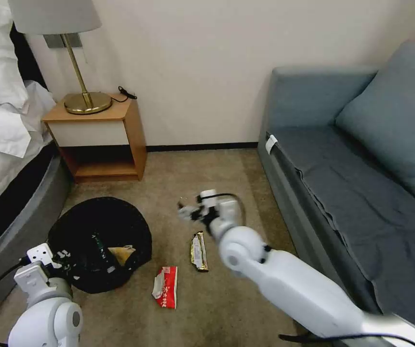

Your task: Pick up the trash bin, then pick up the garbage on the floor and place it into the trash bin.

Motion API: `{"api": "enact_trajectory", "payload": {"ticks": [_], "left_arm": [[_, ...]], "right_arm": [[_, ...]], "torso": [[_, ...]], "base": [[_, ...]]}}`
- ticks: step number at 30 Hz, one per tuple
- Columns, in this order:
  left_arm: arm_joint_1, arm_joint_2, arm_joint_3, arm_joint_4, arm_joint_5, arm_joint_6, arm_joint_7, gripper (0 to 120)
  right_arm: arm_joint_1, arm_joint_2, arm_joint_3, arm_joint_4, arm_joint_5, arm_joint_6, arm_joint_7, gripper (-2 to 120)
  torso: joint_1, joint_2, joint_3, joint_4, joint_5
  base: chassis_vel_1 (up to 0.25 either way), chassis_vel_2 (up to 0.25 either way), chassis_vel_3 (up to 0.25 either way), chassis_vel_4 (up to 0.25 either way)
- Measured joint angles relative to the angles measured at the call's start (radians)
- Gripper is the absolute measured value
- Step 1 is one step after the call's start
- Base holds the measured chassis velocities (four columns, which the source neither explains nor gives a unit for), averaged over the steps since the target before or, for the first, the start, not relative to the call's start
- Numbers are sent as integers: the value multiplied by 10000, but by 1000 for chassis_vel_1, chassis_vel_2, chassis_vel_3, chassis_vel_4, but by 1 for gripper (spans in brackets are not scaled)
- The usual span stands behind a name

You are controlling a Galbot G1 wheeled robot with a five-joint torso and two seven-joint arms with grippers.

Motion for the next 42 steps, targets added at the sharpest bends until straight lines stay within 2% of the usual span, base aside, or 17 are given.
{"api": "enact_trajectory", "payload": {"ticks": [1, 4, 6, 8, 14, 24, 31, 38, 42], "left_arm": [[0, 0, 0, 0, 0, 0, 0, 3], [32, 0, -74, -24, 20, -17, -7, 3], [32, 0, -85, -25, 21, -22, -2, 3], [27, 0, -103, 26, 86, -64, -6, 3], [-26, 0, -99, 216, 199, -139, -4, 3], [-14, 0, -131, 360, 228, -230, -4, 3], [-15, 0, -103, 405, 262, -255, -2, 3], [-15, 0, -60, 424, 300, -266, 3, 3], [-3, 0, -54, 451, 328, -304, 8, 3]], "right_arm": [[0, 0, 0, 0, 0, 0, 0, 100], [897, 747, -1586, -1315, 958, -445, 68, 100], [1045, 900, -1944, -1576, 1210, -602, 52, 100], [1385, 1286, -3217, -2325, 1786, -1079, -106, 100], [1185, 2025, -5092, -3641, 1584, -1144, -351, 100], [1075, 2867, -5814, -5100, 859, -727, -818, 100], [1088, 3065, -5855, -5701, 684, -530, -1024, 99], [1054, 3274, -5902, -6449, 366, -293, -1225, 86], [1015, 3351, -5879, -6789, 205, -150, -1357, 71]], "torso": [[0, 0, 0, 0, 0], [0, 0, 0, 1, 1], [0, 0, -1, 1, 2], [0, 0, 0, 0, 4], [0, -1, -1, -1, 3], [-1, 0, -1, -1, 3], [0, 0, -1, -1, 3], [-1, 0, -1, -2, 4], [-1, 1, -1, -2, 4]], "base": [[0, 0, 0, 0], [0, 0, 0, 0], [0, 0, 0, 0], [0, 0, 0, 0], [0, 0, 0, 0], [0, 0, 0, 0], [0, 0, 0, 0], [0, 0, 0, 0], [0, 0, 0, 0]]}}
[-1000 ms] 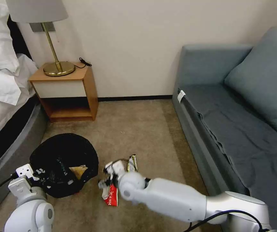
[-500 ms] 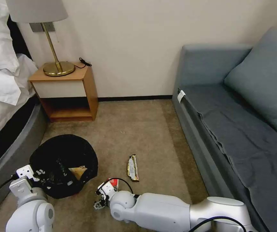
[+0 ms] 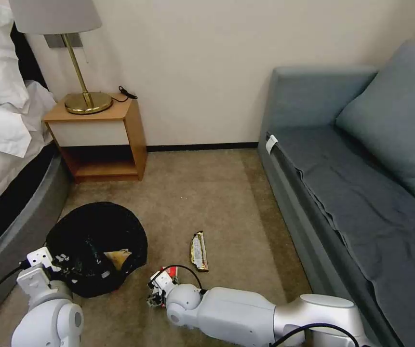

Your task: Pick up the trash bin, then pick up the garbage on the floor and place it into the trash bin.

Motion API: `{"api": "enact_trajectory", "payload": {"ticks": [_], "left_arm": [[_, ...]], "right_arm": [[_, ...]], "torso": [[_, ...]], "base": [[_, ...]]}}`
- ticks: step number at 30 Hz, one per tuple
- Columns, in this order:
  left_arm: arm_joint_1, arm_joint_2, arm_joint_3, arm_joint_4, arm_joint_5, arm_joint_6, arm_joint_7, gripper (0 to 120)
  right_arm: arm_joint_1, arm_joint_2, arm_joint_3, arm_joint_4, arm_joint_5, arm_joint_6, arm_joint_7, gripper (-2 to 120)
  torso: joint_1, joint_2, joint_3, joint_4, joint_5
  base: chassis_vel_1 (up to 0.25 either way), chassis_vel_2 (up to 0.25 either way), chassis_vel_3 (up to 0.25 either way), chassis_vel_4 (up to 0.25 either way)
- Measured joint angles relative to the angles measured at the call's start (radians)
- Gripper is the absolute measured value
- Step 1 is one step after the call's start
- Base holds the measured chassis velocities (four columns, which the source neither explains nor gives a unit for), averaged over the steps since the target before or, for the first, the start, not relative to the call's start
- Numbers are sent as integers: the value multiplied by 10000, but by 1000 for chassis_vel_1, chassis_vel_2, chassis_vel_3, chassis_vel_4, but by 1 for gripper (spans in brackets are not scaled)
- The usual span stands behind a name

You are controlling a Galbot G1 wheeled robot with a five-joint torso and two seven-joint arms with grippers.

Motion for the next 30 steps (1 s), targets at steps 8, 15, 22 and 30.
{"api": "enact_trajectory", "payload": {"ticks": [8, 15, 22, 30], "left_arm": [[26, 0, -37, 34, 63, -49, 7, 3], [25, 0, -23, 51, 75, -72, 9, 3], [4, 0, -24, 90, 86, -89, 9, 3], [-19, 0, -24, 100, 87, -91, 11, 3]], "right_arm": [[-115, 25, 19, -214, -266, 211, -229, 48], [-139, 1, 2, -224, -358, 346, -359, 25], [-163, -163, 6, -167, -449, 523, -514, 0], [-89, -582, 162, 436, -546, 734, -509, 0]], "torso": [[0, -1, 0, 0, 0], [0, 0, 0, 0, 1], [0, 0, 0, 0, 1], [0, -1, 0, 0, 1]], "base": [[0, 0, 0, 0], [0, 0, 0, 0], [0, 0, 0, 0], [0, 0, 0, 0]]}}
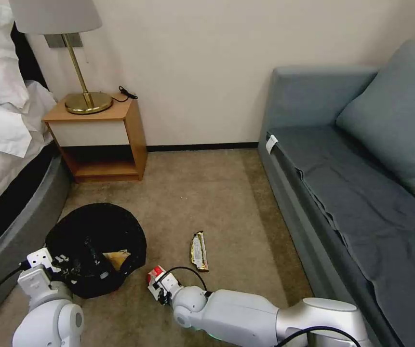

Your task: Pick up the trash bin, then pick up the garbage on the floor and place it into the trash bin.

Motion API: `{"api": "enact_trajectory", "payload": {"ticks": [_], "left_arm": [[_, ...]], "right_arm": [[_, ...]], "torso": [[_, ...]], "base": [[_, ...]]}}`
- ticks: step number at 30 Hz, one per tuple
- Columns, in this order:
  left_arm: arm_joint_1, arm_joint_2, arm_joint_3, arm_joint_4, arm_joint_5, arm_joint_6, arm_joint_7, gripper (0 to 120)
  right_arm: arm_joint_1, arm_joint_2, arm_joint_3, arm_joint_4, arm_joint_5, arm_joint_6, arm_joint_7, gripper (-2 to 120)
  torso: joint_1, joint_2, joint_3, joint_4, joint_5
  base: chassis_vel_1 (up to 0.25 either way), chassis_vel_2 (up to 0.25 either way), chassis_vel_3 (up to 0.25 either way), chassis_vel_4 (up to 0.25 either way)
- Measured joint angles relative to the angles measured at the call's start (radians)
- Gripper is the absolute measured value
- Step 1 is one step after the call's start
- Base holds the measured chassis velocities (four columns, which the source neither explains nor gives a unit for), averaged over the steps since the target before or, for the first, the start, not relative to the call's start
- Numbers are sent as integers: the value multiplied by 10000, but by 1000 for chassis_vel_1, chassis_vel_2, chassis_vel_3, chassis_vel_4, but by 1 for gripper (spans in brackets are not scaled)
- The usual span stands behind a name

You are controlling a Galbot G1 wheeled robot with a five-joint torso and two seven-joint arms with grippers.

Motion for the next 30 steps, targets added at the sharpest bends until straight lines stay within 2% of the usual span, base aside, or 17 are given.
{"api": "enact_trajectory", "payload": {"ticks": [5, 10, 11, 14, 17, 21, 24, 30], "left_arm": [[-1, 0, 29, -27, -3, 6, 2, 3], [-3, 0, 71, -34, -14, 45, 10, 3], [-3, 0, 71, -34, -14, 45, 10, 3], [-1, 0, 93, 84, -9, 36, 17, 3], [-11, 0, 126, 150, 14, 26, 24, 3], [-77, 0, 222, 258, 74, 24, 30, 3], [-118, 0, 332, 297, 148, 24, 31, 3], [-87, 0, 430, 236, 195, 25, 40, 3]], "right_arm": [[224, -722, 571, 1065, -53, 110, 117, 0], [543, -1894, 2306, 2443, -410, 472, 13, 0], [543, -1894, 2306, 2443, -410, 472, 13, 0], [621, -2363, 3516, 3099, -1102, 784, -253, 0], [639, -2393, 4026, 3405, -1249, 1023, -312, 0], [686, -2240, 4712, 4872, -396, 942, -83, 0], [704, -1934, 4547, 6428, 530, 543, 378, 0], [540, -1306, 3806, 7125, 1564, 489, 675, 0]], "torso": [[0, 0, 0, 0, 0], [0, 1, 0, 0, 3], [0, 1, 0, 0, 3], [0, 1, 0, -3, 1], [0, 0, 1, -3, 1], [1, 0, 1, -1, -1], [0, 1, -1, 1, 0], [0, 2, 0, 1, -2]], "base": [[0, 0, 0, 0], [0, 0, 0, 0], [0, 0, 0, 0], [0, 0, 0, 0], [0, 0, 0, 0], [0, 0, 0, 0], [0, 0, 0, 0], [0, 0, 0, 0]]}}
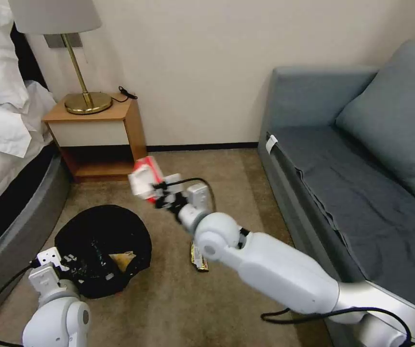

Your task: Pick up the trash bin, then pick up the garbage on the floor and place it into the trash bin.

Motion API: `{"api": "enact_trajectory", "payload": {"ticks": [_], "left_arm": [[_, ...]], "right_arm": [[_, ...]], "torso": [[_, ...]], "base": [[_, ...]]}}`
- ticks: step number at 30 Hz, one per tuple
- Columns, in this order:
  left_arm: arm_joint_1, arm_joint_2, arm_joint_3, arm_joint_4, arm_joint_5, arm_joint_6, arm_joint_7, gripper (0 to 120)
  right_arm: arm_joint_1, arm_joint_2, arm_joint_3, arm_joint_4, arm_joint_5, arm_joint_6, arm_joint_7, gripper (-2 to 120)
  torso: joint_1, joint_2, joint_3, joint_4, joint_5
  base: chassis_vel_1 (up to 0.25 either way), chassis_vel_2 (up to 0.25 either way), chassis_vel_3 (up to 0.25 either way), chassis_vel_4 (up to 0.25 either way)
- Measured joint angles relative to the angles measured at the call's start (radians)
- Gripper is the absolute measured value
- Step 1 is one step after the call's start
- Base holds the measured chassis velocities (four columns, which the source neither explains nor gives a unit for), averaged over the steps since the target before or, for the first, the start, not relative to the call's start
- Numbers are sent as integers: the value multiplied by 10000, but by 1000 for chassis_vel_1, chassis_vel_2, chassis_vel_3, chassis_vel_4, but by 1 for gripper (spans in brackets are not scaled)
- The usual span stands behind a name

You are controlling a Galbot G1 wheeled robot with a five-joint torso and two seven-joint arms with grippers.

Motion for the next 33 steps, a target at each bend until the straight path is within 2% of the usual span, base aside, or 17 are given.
{"api": "enact_trajectory", "payload": {"ticks": [4, 13, 15, 17, 19, 21, 25, 26, 33], "left_arm": [[35, 0, -15, -131, -4, 14, -5, 3], [124, 0, -11, -304, -96, 30, -5, 3], [127, 0, -5, -322, -110, 31, -6, 3], [126, 0, -5, -324, -116, 31, -6, 3], [121, 0, -4, -325, -124, 31, -6, 3], [118, 0, -1, -325, -125, 31, -7, 3], [101, 0, 8, -308, -138, 31, -7, 3], [101, 0, 8, -308, -138, 31, -7, 3], [24, 0, 1, -249, -201, 32, -7, 3]], "right_arm": [[-52, 350, -580, -144, 248, 6, 69, 0], [-269, 873, -1523, -1201, -198, -188, 366, 2], [-285, 990, -1596, -1568, -525, -185, 419, 12], [-286, 1005, -1597, -1643, -582, -176, 421, 16], [-285, 1017, -1588, -1761, -703, -150, 424, 27], [-286, 1015, -1569, -1787, -756, -119, 424, 30], [-365, 961, -1308, -1667, -1035, -3, 472, 48], [-365, 961, -1308, -1667, -1035, -3, 472, 48], [-443, -7, -46, -346, -1652, 332, -50, 76]], "torso": [[0, 0, 0, 0, 0], [0, 0, 0, -1, -1], [1, -1, 0, 0, 0], [0, 0, 0, -1, 0], [0, 0, 0, -1, 0], [0, 0, 0, -1, 0], [0, 0, 0, 0, 0], [0, 0, 0, 0, 0], [0, 0, 0, -1, 3]], "base": [[0, 0, 0, 0], [0, 0, 0, 0], [0, 0, 0, 0], [0, 0, 0, 0], [0, 0, 0, 0], [0, 0, 0, 0], [0, 0, 0, 0], [0, 0, 0, 0], [0, 0, 0, 0]]}}
